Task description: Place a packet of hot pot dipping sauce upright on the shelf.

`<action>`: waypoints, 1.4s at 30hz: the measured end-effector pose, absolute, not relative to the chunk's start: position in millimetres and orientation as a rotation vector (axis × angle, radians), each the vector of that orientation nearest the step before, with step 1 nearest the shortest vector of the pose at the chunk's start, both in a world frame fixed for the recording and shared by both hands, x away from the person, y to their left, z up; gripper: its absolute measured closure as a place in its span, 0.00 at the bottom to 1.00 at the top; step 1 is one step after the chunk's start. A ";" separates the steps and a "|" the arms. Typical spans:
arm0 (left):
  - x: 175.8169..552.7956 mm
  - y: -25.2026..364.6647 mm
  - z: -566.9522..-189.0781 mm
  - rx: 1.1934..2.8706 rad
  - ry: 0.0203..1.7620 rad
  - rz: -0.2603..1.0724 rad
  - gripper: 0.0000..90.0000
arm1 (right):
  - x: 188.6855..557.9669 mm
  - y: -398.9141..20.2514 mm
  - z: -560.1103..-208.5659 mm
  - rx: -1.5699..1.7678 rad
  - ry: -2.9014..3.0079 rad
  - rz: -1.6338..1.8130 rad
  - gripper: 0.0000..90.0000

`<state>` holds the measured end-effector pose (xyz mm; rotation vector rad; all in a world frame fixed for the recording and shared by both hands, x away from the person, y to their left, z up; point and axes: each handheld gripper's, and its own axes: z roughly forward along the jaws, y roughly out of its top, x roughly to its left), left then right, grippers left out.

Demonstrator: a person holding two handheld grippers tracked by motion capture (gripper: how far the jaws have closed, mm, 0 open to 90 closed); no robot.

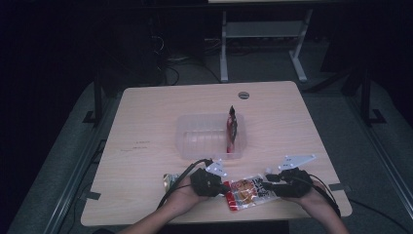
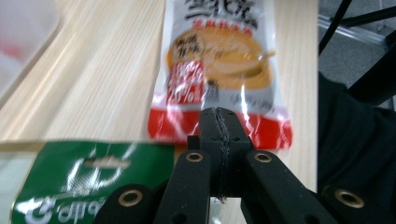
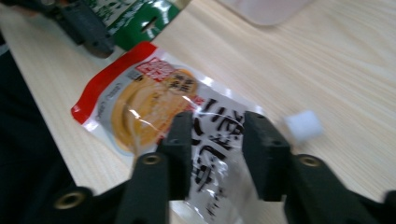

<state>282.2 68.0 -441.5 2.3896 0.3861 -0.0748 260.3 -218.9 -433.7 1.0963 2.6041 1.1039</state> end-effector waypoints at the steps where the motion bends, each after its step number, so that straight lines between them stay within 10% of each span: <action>1: 282.5 63.5 -439.5 2.386 0.373 -0.074 0.99 | 260.5 -221.8 -433.7 1.112 2.592 1.102 0.62; 24: 292.3 39.7 -458.6 2.438 0.333 -0.113 1.00 | 264.5 -243.4 -455.0 1.301 2.662 1.127 0.45; 42: 289.6 38.8 -459.0 2.444 0.331 -0.082 1.00 | 273.4 -240.5 -465.5 1.312 2.731 1.240 0.51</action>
